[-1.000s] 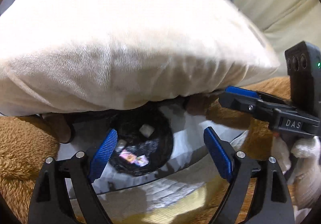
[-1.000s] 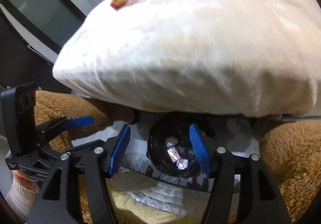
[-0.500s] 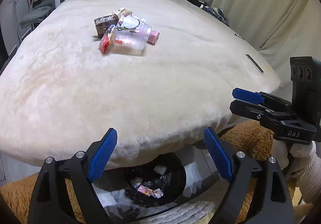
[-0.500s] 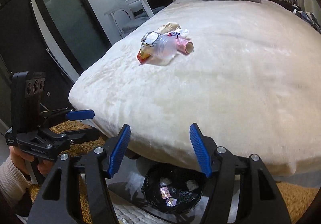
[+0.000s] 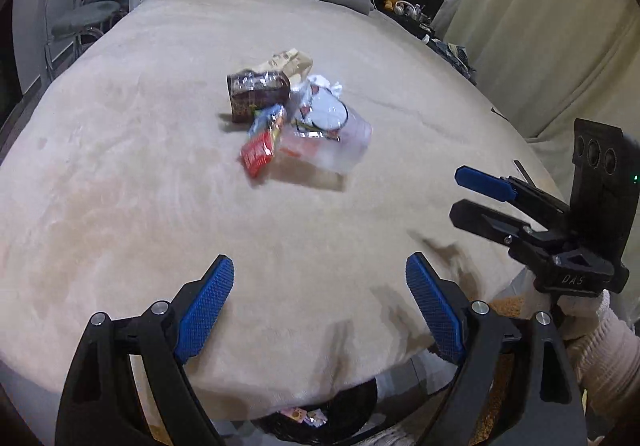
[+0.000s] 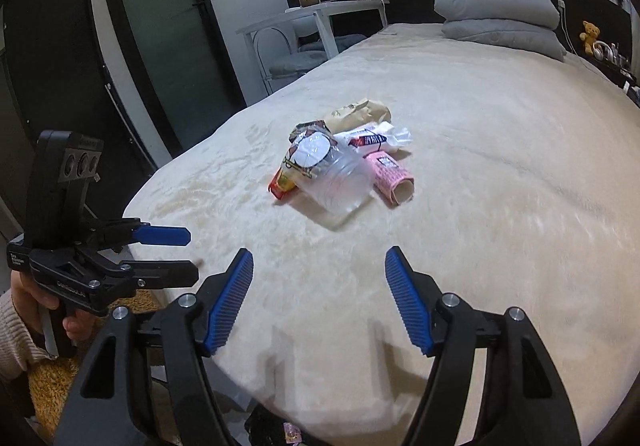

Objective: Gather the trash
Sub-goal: 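Move both open tools back toward the remaining trash on the bed, then grasp the red-and-blue snack bag with the left tool while the right tool grasps the clear cup, then carry the snack bag and clear cup down over the black trash bin, then open both tools to drop the bag and cup into the bin, then raise both open tools back over the trash on the bed, then grasp the silver chocolate wrapper with the left tool while the right tool grasps the pink box, then carry the silver wrapper and pink box down over the trash bin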

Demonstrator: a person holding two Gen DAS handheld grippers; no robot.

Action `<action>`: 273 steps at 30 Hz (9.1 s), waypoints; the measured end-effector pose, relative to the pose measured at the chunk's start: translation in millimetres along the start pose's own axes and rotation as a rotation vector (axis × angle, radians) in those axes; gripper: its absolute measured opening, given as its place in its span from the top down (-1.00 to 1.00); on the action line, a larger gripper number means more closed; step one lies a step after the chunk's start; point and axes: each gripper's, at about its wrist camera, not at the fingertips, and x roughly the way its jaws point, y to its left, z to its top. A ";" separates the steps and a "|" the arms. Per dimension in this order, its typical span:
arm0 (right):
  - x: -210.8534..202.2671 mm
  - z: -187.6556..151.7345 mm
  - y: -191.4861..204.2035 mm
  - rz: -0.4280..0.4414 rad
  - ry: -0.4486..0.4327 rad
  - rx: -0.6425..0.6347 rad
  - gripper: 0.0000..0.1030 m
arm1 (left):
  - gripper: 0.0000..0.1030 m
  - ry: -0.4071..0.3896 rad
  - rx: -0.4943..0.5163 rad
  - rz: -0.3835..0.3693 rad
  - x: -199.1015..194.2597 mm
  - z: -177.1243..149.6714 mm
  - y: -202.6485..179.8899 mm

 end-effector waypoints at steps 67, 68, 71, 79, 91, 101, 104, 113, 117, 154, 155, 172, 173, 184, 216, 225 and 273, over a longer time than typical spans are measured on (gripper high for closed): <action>20.6 19.0 -37.0 -0.018 0.028 -0.061 -0.43 | 0.29 0.069 0.083 0.105 99.4 87.3 23.3; 19.8 18.1 -36.3 -0.020 0.029 -0.062 -0.43 | 0.29 0.062 0.079 0.101 95.8 85.8 24.1; 18.8 17.3 -34.3 -0.019 0.030 -0.057 -0.43 | 0.29 0.038 0.075 0.088 85.4 81.8 19.7; 3.1 2.8 -24.8 -0.020 0.013 0.001 -0.43 | 0.29 -0.029 0.091 0.043 48.7 59.3 -2.1; -36.8 -65.6 5.2 -0.046 0.007 0.116 -0.43 | 0.29 -0.074 0.138 -0.018 0.4 -30.6 -37.1; -77.2 -109.7 38.2 -0.052 -0.025 0.140 -0.43 | 0.29 -0.098 0.159 -0.048 -28.2 -85.8 -57.4; -87.5 -119.6 45.2 -0.053 -0.035 0.142 -0.43 | 0.30 -0.091 0.168 -0.049 -31.3 -99.1 -62.8; -97.3 -141.4 62.0 -0.066 -0.009 0.134 -0.43 | 0.29 -0.076 0.156 -0.072 -39.2 -138.0 -76.6; -96.7 -151.3 67.7 -0.065 0.021 0.140 -0.43 | 0.29 -0.047 0.150 -0.077 -38.5 -153.8 -83.1; -52.5 -177.6 25.0 -0.042 0.239 0.427 -0.67 | -0.52 0.139 0.079 -0.027 -6.0 -176.5 -75.2; -56.7 -175.1 26.1 -0.035 0.213 0.419 -0.67 | -0.52 0.120 0.074 -0.028 -10.2 -175.9 -73.3; -100.3 -119.5 36.2 -0.082 -0.063 0.205 -0.67 | -0.51 -0.096 0.035 -0.077 -50.9 -126.2 -56.5; -99.7 -116.0 34.7 -0.080 -0.065 0.202 -0.67 | -0.51 -0.105 0.035 -0.077 -52.9 -120.9 -54.3; -71.0 -61.4 3.2 -0.096 -0.055 0.147 -0.67 | -0.51 -0.151 0.018 -0.037 -51.7 -45.4 -21.6; 100.0 60.5 -64.4 -0.066 0.108 -0.018 -0.67 | -0.73 -0.058 -0.050 0.091 91.2 132.8 59.9; 123.3 65.9 -66.7 -0.058 0.137 -0.048 -0.57 | -0.73 -0.003 -0.037 0.116 115.5 138.2 56.8; 15.7 9.7 -36.1 -0.124 0.035 0.130 0.26 | -0.21 -0.160 0.077 0.015 -1.4 35.7 -17.3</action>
